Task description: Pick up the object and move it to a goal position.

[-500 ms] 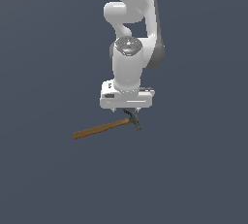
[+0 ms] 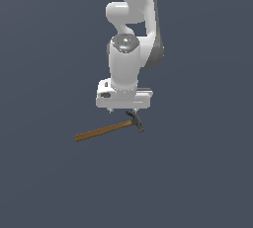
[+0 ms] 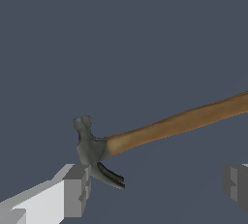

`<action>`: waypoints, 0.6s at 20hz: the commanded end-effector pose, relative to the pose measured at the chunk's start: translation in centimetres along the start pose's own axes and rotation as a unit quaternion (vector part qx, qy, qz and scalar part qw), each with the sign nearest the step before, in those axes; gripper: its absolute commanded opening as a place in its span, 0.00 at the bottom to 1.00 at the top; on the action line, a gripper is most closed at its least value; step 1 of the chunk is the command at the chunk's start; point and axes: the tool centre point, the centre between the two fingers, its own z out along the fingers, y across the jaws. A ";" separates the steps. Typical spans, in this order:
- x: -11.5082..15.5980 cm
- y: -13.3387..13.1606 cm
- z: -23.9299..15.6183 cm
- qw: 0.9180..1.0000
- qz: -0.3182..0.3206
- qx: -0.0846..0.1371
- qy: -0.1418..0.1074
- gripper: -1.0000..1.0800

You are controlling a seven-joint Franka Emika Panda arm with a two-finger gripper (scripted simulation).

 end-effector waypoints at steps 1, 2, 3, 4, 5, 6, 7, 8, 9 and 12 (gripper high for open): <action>0.0 0.5 -0.2 1.000 0.000 -0.004 0.001 0.96; 0.0 0.5 -0.3 1.000 0.000 -0.004 0.001 0.96; 0.0 0.5 -0.2 1.000 -0.001 -0.003 0.001 0.96; 0.0 0.4 -0.2 1.000 0.000 -0.003 0.001 0.96; 0.0 0.4 -0.2 1.000 0.002 -0.003 0.001 0.96; 0.0 0.4 -0.1 1.000 0.004 -0.002 0.001 0.96; 0.0 0.4 -0.1 1.000 0.008 -0.002 0.001 0.96; 0.0 0.5 0.0 1.000 0.012 -0.002 0.000 0.96; 0.0 0.5 0.1 1.000 0.017 -0.001 0.000 0.96; -0.1 0.7 0.4 0.999 0.037 0.000 -0.001 0.96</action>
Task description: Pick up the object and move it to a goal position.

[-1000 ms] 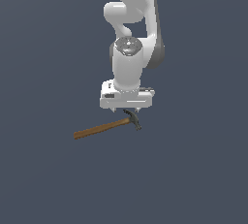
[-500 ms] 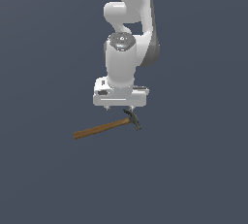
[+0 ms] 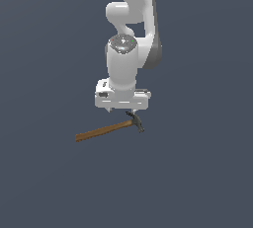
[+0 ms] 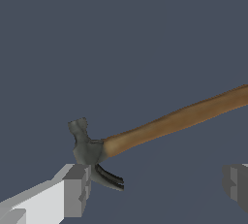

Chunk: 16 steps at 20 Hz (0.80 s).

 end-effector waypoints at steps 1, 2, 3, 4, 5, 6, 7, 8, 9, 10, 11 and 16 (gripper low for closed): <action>0.0 0.1 0.3 1.000 0.018 0.001 -0.001 0.96; 0.0 0.2 0.4 1.000 0.027 0.002 -0.002 0.96; -0.1 0.3 0.6 0.999 0.037 0.003 -0.002 0.96; -0.1 0.4 0.8 0.999 0.048 0.003 -0.003 0.96; -0.1 0.4 1.0 0.998 0.060 0.004 -0.003 0.96; -0.1 0.5 1.2 0.997 0.072 0.005 -0.004 0.96; -0.1 0.6 1.4 0.996 0.085 0.006 -0.005 0.96; -0.1 0.7 1.6 0.995 0.100 0.006 -0.006 0.96; -0.2 0.9 1.8 0.993 0.114 0.007 -0.007 0.96; -0.2 1.0 2.1 0.991 0.130 0.008 -0.008 0.96; -0.2 1.1 2.3 0.989 0.147 0.008 -0.009 0.96; -0.4 1.8 3.6 0.973 0.228 0.011 -0.013 0.96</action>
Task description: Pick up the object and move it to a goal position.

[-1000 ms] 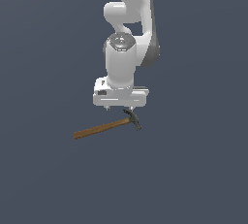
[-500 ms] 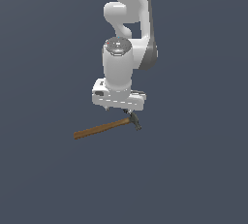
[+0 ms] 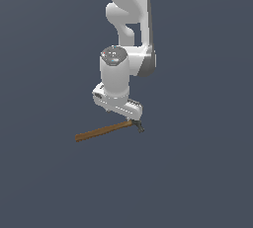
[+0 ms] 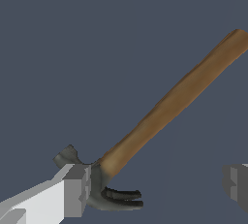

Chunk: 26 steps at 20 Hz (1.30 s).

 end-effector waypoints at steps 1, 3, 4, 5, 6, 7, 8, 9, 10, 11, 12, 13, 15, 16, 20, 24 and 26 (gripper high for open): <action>0.1 0.4 0.6 0.999 0.042 0.001 -0.002 0.96; 0.1 0.7 1.1 0.997 0.076 0.002 -0.004 0.96; 0.2 0.8 1.4 0.996 0.092 0.002 -0.005 0.96; 0.2 1.0 1.6 0.994 0.109 0.002 -0.005 0.96; 0.2 1.1 1.9 0.992 0.125 0.002 -0.006 0.96; 0.3 1.3 2.1 0.990 0.142 0.002 -0.007 0.96; 0.3 1.4 2.3 0.987 0.158 0.002 -0.007 0.96; 0.3 1.6 2.6 0.985 0.175 0.002 -0.008 0.96; 0.4 1.8 2.8 0.982 0.191 0.002 -0.009 0.96; 0.4 1.9 3.1 0.978 0.207 0.002 -0.009 0.96; 0.4 2.1 3.3 0.975 0.224 0.002 -0.010 0.96; 0.5 2.3 3.5 0.971 0.240 0.002 -0.010 0.96; 0.5 2.6 4.0 0.962 0.272 0.002 -0.011 0.96; 0.6 2.8 4.2 0.958 0.288 0.001 -0.011 0.96; 0.7 3.5 5.1 0.937 0.349 0.000 -0.012 0.96; 0.8 4.0 5.8 0.918 0.396 -0.001 -0.013 0.96; 0.8 4.3 6.1 0.910 0.415 -0.001 -0.013 0.96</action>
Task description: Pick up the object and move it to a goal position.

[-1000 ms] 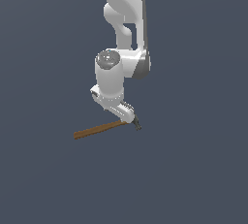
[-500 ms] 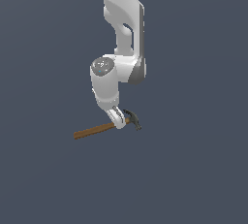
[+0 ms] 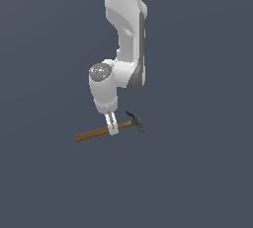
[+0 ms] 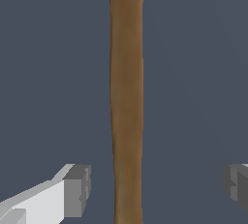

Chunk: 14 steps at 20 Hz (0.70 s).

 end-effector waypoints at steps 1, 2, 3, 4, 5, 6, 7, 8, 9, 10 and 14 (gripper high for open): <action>0.3 0.2 0.3 1.000 0.026 0.000 0.000 0.96; 0.3 0.2 0.4 0.999 0.034 0.000 0.000 0.96; 0.4 0.3 0.5 0.999 0.042 0.000 0.000 0.96; 0.5 0.3 0.6 0.999 0.048 0.000 0.000 0.96; 0.5 0.3 0.7 0.999 0.054 0.000 0.000 0.96; 0.6 0.4 0.7 0.998 0.058 0.000 0.001 0.96; 0.6 0.4 0.8 0.998 0.062 -0.001 0.001 0.96; 0.6 0.4 0.8 0.998 0.065 -0.001 0.001 0.96; 0.7 0.4 0.8 0.998 0.067 -0.001 0.001 0.96; 0.7 0.4 0.9 0.998 0.069 -0.001 0.001 0.96; 0.6 0.4 1.0 0.998 0.066 -0.001 0.001 0.96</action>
